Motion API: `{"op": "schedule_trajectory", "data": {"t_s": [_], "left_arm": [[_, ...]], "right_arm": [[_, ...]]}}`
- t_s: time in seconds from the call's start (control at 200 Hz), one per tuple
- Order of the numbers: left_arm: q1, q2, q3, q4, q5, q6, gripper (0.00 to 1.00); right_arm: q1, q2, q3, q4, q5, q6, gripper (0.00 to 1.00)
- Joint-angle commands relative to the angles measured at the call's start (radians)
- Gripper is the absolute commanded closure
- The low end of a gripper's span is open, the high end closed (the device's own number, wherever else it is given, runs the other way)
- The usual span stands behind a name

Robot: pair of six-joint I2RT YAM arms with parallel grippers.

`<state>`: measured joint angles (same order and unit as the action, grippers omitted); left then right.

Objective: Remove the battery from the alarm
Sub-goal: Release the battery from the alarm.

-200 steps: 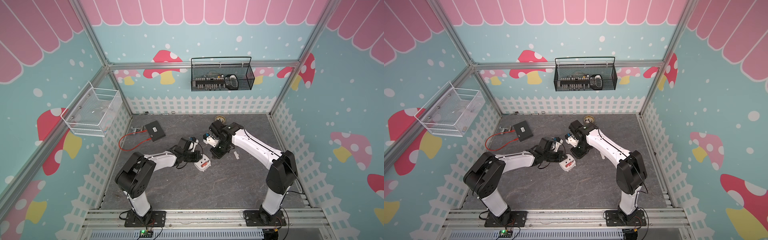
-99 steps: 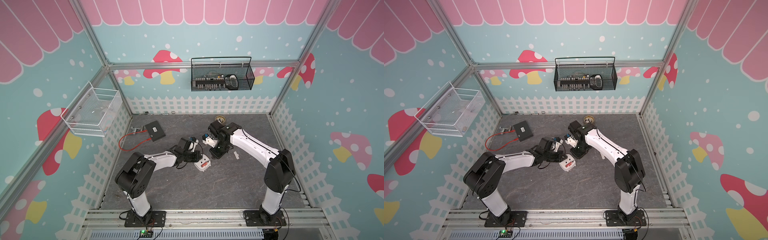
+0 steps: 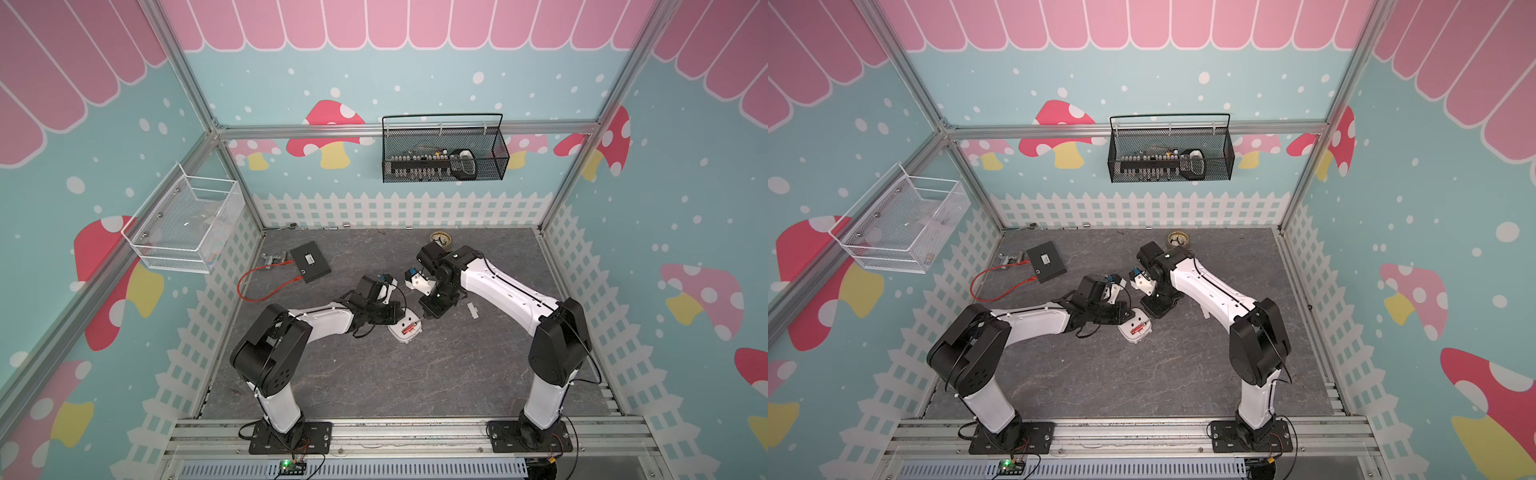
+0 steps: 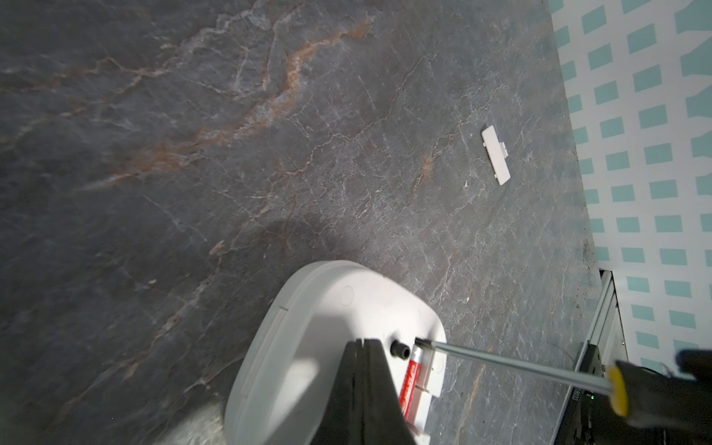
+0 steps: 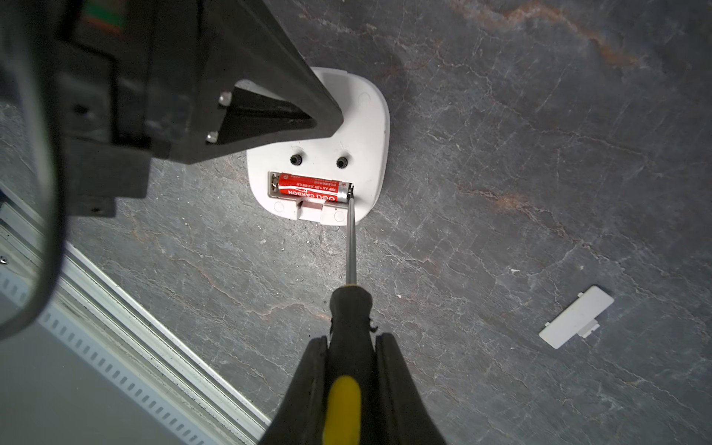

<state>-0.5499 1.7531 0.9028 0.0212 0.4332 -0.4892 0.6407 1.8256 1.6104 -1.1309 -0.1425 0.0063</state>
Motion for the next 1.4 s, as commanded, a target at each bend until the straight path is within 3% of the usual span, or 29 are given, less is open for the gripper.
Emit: {"op": "schedule_trajectory", "data": {"t_s": [0.0,0.26,1.176,1.396], "left_arm": [[-0.008,0.055,-0.041,-0.104,-0.049,0.020,1.00],[-0.008,0.060,-0.042,-0.104,-0.053,0.022,1.00],[-0.004,0.145,-0.107,-0.032,-0.067,0.014,1.00],[0.000,0.160,-0.115,-0.024,-0.063,0.015,1.00]], "right_arm": [[0.004,0.017,-0.067,0.028,-0.058,-0.016,1.00],[-0.015,-0.012,-0.109,0.078,-0.178,-0.041,1.00],[-0.087,-0.061,-0.232,0.159,-0.299,-0.042,1.00],[-0.123,-0.094,-0.266,0.216,-0.401,-0.036,1.00]]}}
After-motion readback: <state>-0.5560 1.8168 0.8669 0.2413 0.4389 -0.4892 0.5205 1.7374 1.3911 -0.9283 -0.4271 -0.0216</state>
